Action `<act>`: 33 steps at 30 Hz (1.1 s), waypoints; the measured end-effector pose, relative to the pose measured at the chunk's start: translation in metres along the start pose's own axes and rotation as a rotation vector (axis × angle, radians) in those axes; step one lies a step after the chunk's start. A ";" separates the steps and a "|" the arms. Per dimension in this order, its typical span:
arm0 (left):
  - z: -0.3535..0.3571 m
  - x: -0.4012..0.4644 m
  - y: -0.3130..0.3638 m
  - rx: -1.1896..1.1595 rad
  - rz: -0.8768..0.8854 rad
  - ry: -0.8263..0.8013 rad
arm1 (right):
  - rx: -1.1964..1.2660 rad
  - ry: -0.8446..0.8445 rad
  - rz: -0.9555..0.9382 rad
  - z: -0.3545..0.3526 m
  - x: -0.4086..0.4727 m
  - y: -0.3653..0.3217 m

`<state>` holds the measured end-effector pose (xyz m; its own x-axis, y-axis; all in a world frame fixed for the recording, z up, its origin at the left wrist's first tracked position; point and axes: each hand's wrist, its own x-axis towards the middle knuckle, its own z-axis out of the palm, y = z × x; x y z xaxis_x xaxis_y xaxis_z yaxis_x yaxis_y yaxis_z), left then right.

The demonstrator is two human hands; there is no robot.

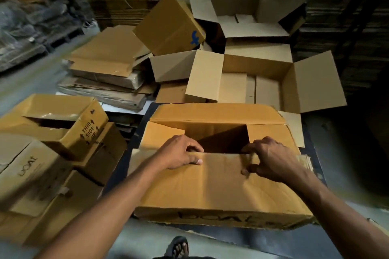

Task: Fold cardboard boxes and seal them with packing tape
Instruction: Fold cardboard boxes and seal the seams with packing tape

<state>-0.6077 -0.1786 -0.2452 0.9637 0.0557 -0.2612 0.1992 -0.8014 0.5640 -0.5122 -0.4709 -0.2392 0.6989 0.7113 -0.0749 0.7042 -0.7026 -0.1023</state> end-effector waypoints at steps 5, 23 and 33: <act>0.011 0.022 -0.041 -0.147 -0.089 0.275 | 0.023 -0.048 0.163 0.026 0.001 0.002; -0.081 0.099 -0.101 -0.750 -0.225 0.922 | 0.226 0.065 0.173 0.054 0.035 -0.079; -0.015 -0.047 -0.071 0.437 0.064 0.358 | 0.137 0.271 0.033 0.068 0.012 -0.082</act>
<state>-0.6645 -0.1159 -0.2611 0.9868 0.1361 0.0883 0.1193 -0.9776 0.1734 -0.5703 -0.4037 -0.2993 0.7421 0.6443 0.1846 0.6698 -0.7033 -0.2380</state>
